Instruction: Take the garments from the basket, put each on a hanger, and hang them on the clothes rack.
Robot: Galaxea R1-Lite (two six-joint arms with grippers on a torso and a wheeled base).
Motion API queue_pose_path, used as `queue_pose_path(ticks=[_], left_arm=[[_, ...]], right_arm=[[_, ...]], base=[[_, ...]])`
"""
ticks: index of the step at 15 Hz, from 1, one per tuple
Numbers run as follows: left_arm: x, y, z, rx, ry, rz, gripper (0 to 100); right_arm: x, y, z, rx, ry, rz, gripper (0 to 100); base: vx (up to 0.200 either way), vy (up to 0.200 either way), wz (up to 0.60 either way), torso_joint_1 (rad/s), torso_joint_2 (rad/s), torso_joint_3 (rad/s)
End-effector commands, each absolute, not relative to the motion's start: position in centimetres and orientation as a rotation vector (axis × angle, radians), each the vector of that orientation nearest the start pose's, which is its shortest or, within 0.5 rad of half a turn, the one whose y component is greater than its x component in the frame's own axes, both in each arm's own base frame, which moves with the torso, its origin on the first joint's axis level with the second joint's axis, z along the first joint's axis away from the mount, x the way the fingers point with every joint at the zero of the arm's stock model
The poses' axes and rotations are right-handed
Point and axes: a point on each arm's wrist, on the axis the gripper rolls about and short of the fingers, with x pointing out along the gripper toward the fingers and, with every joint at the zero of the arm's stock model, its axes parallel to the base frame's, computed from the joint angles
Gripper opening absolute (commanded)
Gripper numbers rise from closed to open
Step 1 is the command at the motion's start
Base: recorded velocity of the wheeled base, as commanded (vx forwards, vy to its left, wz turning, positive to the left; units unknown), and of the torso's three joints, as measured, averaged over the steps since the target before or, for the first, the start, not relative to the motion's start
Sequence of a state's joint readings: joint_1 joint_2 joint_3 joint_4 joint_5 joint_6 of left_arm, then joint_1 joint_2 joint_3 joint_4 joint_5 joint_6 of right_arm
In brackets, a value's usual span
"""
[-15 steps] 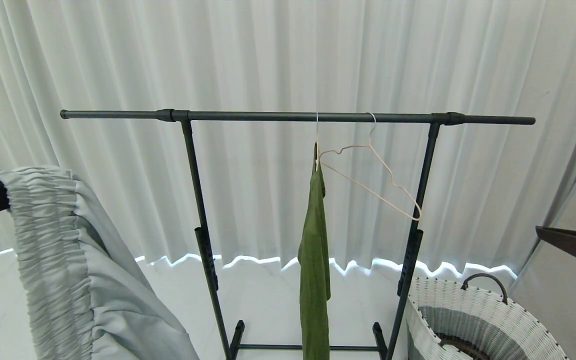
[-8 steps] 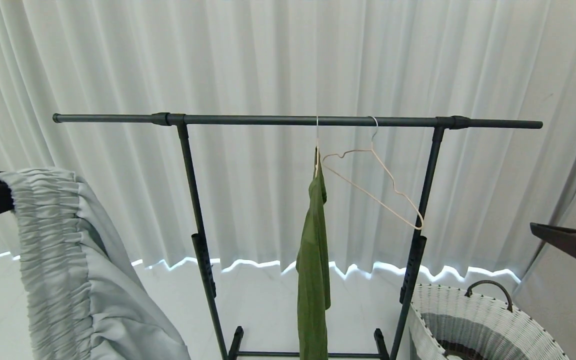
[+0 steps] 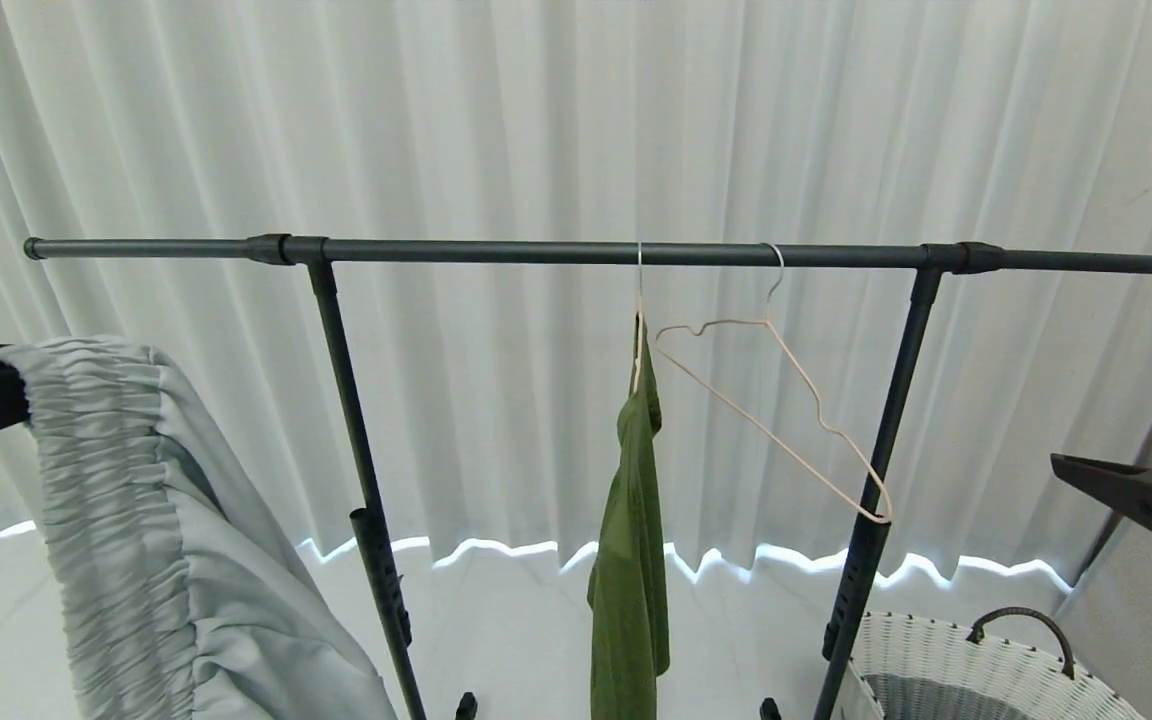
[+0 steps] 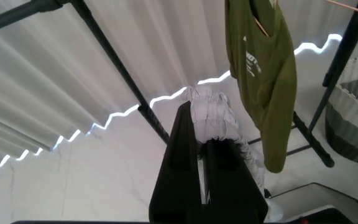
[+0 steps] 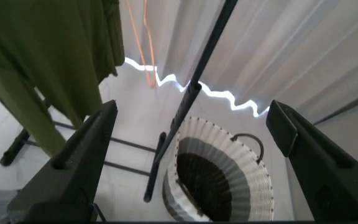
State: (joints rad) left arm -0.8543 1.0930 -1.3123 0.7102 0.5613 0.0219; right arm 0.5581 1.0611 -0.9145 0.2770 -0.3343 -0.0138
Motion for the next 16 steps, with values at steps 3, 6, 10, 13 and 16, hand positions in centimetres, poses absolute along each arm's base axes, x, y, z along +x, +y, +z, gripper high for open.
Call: queue_pose_path(ticks=[3, 6, 10, 13, 16], left_arm=[[7.75, -7.07, 33.13, 0.344, 0.372, -0.292, 0], [7.71, -7.03, 33.15, 0.343, 0.371, -0.292, 0], [7.71, -7.03, 33.19, 0.34, 0.37, -0.291, 0], [7.74, -7.06, 33.17, 0.343, 0.371, -0.292, 0], [7.71, -7.03, 33.15, 0.343, 0.371, -0.292, 0]], right_arm=[[11.48, 6.3, 26.9, -0.198, 0.384, 0.223, 100], [11.48, 6.3, 26.71, -0.203, 0.391, 0.222, 100], [11.46, 6.28, 26.24, -0.21, 0.404, 0.22, 100], [11.46, 6.28, 26.2, -0.211, 0.406, 0.22, 100], [11.54, 6.29, 26.07, -0.211, 0.412, 0.218, 100]], base=[[0.2, 0.0, 0.0, 0.004, 0.01, 0.001], [0.133, 0.0, 0.0, 0.002, 0.0, 0.003], [0.0, 0.0, 0.0, 0.0, 0.0, 0.0], [0.0, 0.133, 0.0, -0.003, 0.0, 0.002], [0.0, 0.2, 0.0, 0.001, 0.01, 0.001]])
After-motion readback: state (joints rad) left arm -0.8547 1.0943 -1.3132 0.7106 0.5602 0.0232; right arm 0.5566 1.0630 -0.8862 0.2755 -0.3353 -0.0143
